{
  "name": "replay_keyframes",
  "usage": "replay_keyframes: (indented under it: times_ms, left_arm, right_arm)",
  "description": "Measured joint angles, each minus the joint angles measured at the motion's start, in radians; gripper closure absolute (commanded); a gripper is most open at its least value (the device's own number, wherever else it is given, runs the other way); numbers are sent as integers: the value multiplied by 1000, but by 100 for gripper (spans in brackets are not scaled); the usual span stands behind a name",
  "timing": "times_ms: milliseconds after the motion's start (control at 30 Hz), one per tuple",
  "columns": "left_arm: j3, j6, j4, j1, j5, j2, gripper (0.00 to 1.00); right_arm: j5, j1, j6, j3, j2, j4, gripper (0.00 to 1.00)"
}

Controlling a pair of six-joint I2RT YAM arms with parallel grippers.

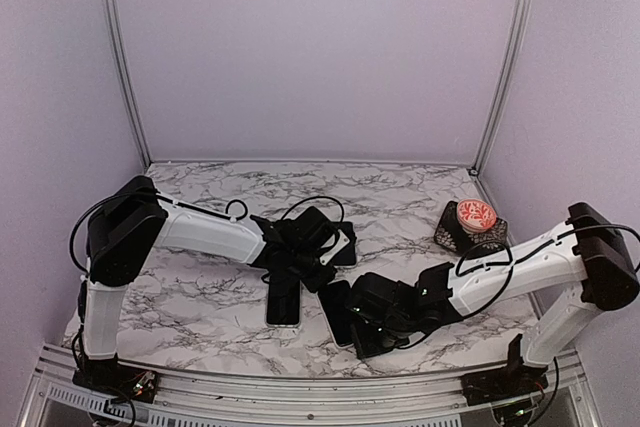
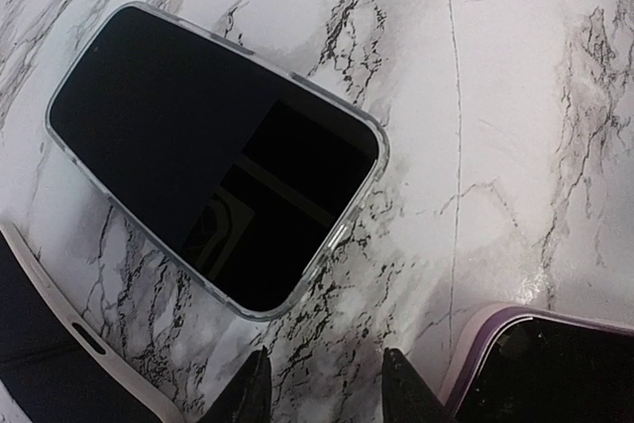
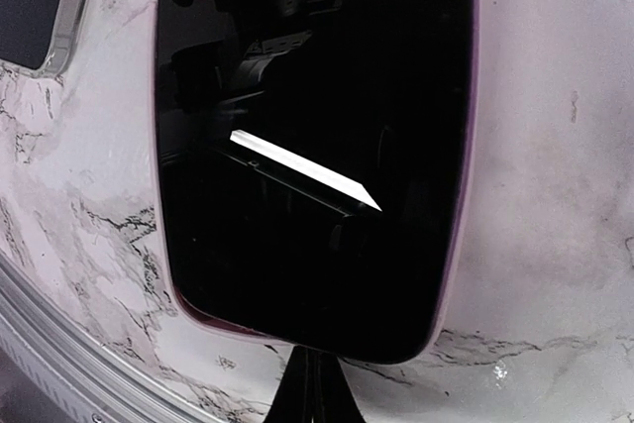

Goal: Put the phone into the phone case
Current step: Press the phone against the phone case.

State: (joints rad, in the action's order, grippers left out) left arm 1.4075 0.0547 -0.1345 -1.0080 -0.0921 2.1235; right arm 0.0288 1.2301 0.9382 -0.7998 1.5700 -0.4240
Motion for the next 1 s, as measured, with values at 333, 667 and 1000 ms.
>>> replay_keyframes:
  times_ms: [333, 667, 1000]
  left_arm:
    - [-47, 35, 37, -18, 16, -39, 65]
    - [-67, 3, 54, -19, 29, -52, 69]
    - [-68, -93, -23, -7, 18, -111, 59]
  right_arm:
    - [12, 1, -46, -51, 33, -60, 100]
    - [18, 1, -77, -60, 31, -82, 94]
    - [-24, 4, -137, -103, -116, -243, 8]
